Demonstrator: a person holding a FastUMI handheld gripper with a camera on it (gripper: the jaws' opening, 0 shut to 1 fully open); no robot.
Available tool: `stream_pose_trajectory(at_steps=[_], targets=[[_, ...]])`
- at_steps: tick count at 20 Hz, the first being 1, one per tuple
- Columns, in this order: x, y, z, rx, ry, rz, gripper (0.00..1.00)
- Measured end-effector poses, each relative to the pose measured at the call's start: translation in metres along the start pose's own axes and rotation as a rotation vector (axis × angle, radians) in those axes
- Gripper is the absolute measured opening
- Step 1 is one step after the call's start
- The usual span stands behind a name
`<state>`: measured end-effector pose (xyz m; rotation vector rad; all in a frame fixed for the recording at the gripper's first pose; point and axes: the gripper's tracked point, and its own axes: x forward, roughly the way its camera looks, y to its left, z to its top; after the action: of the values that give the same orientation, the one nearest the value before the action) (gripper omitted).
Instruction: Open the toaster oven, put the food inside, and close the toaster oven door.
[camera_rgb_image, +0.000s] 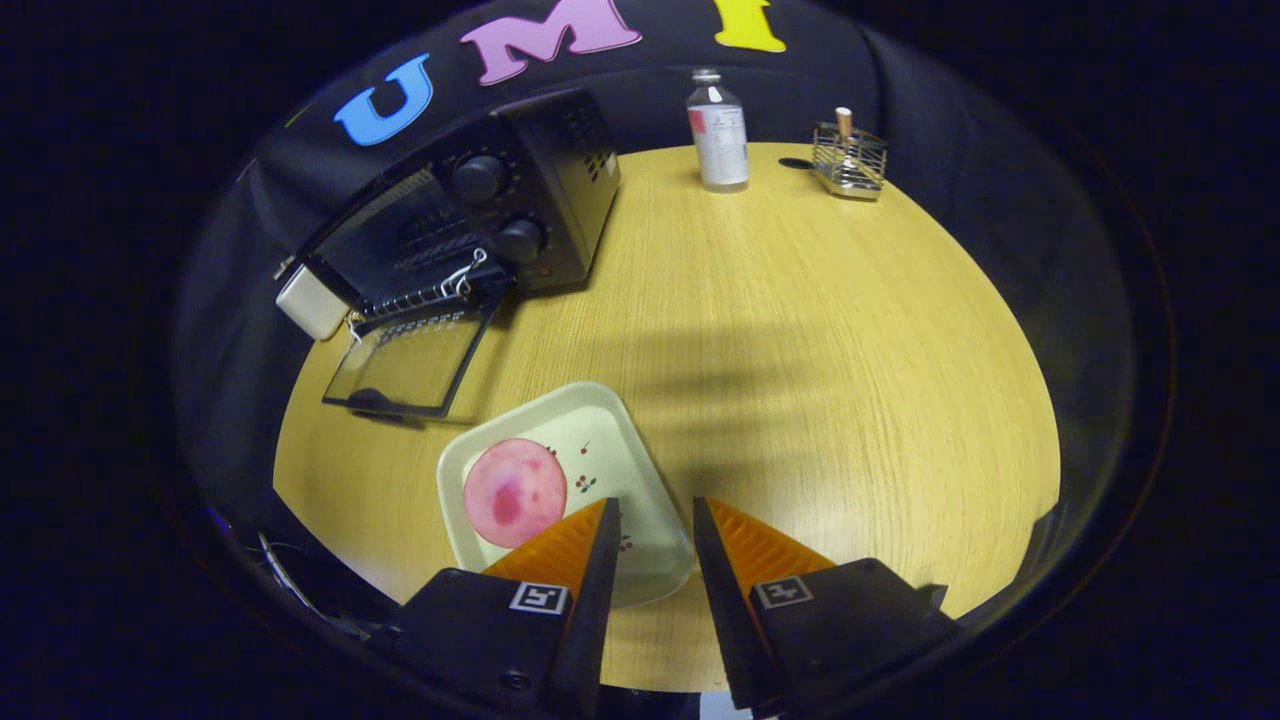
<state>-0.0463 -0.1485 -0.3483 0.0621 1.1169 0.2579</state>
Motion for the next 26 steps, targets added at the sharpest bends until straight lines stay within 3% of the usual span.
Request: stream_pose_trajectory(at_steps=[3,4,7,8,10,12,15,17,26], targets=[[0.008,-0.009,-0.008,-0.077,0.056,-0.036,0.52],[0.007,-0.008,-0.005,-0.067,0.051,-0.038,0.41],[0.008,-0.011,-0.008,-0.012,0.079,-0.043,0.26],[0.006,-0.009,-0.008,-0.010,0.089,-0.036,0.12],[0.006,-0.009,-0.008,0.029,0.078,-0.027,0.07],[0.004,-0.007,-0.010,0.185,0.063,0.014,0.06],[0.002,0.008,-0.016,0.584,0.064,0.145,0.06],[-0.007,0.005,-0.014,0.731,0.019,0.172,0.06],[-0.052,0.013,0.023,0.873,-0.108,0.268,0.06]])
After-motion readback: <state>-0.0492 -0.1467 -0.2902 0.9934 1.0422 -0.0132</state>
